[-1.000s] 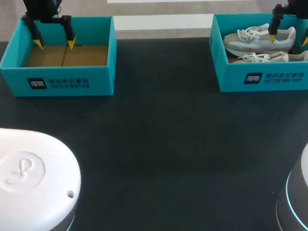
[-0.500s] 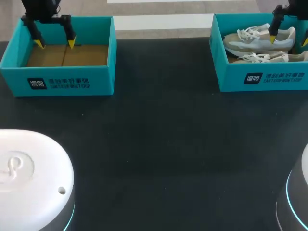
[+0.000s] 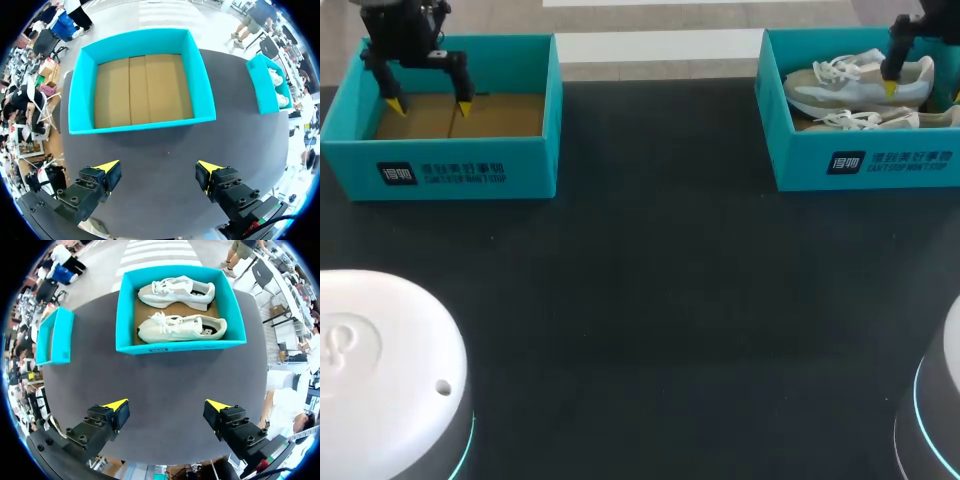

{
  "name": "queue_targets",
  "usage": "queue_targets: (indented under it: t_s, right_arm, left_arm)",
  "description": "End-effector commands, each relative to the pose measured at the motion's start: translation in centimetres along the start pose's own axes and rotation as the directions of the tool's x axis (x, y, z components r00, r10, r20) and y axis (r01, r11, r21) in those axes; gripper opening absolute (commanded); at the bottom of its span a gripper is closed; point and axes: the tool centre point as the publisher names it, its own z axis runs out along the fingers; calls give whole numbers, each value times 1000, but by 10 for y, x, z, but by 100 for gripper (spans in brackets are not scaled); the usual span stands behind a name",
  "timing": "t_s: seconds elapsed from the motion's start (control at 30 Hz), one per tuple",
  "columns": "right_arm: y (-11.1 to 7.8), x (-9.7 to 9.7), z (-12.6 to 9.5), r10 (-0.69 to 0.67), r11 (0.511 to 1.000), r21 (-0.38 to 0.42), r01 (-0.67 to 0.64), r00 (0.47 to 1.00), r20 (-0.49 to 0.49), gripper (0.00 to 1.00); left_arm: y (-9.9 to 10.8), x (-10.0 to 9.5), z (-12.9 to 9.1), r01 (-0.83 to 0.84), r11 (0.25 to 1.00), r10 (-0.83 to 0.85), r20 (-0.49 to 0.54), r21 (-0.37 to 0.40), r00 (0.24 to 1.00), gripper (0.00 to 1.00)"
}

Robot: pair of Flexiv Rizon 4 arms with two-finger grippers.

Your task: Take the shoe out of the shoebox, open the shoe tongue, remove and reinsert the insole, then place the shoe into the shoebox

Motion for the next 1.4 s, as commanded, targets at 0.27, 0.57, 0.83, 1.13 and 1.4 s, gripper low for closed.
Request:
queue_targets:
  t_s: [0.27,0.57,0.83,1.13,1.4]
  right_arm:
    - [-27,4,3,-25,999,-23,26,998,54,100]
    - [-24,7,21,-19,1000,-17,20,999,44,100]
    - [-19,0,25,-8,1000,0,8,999,32,100]
    - [-3,-32,37,-96,995,0,96,995,24,100]
    - [13,-58,45,-89,996,36,87,995,52,100]
  left_arm:
    - [-13,-6,-10,78,995,-81,-42,-57,996,100]
    - [-30,-15,-26,99,993,-102,-38,-70,994,100]
    - [-33,-7,-24,91,994,-92,-11,-58,996,100]
    - [-34,14,-4,98,992,-100,-20,-76,995,100]
    - [-27,20,2,134,988,-134,14,-77,991,100]
